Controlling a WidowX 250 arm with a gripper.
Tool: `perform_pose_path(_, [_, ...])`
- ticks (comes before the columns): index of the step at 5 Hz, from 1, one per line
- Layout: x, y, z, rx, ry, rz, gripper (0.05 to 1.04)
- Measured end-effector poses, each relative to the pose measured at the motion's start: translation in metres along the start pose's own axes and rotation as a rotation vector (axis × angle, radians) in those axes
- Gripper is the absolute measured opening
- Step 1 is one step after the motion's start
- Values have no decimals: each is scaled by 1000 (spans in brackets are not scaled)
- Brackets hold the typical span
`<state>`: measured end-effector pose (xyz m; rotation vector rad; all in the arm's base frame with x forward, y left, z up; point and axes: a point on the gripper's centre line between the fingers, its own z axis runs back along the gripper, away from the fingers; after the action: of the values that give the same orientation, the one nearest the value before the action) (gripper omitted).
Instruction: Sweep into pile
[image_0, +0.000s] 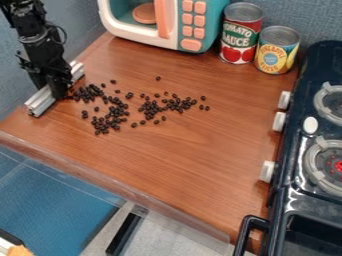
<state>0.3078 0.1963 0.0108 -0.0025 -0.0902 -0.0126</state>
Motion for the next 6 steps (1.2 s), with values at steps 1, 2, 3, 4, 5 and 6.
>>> perform_pose_path(1, [1,-10,0,-5,-2,36,375])
perform_pose_path(2, [0,-18,-1,-10,-16,65,375])
perform_pose_path(3, [-2,-32,-1,-32,-22,80,375])
perform_pose_path(4, [-3,-44,-1,-47,-26,74,375])
perform_pose_path(5, [-7,-60,0,-60,-31,58,375])
perform_pose_path(6, [-13,-81,0,-86,-34,44,375])
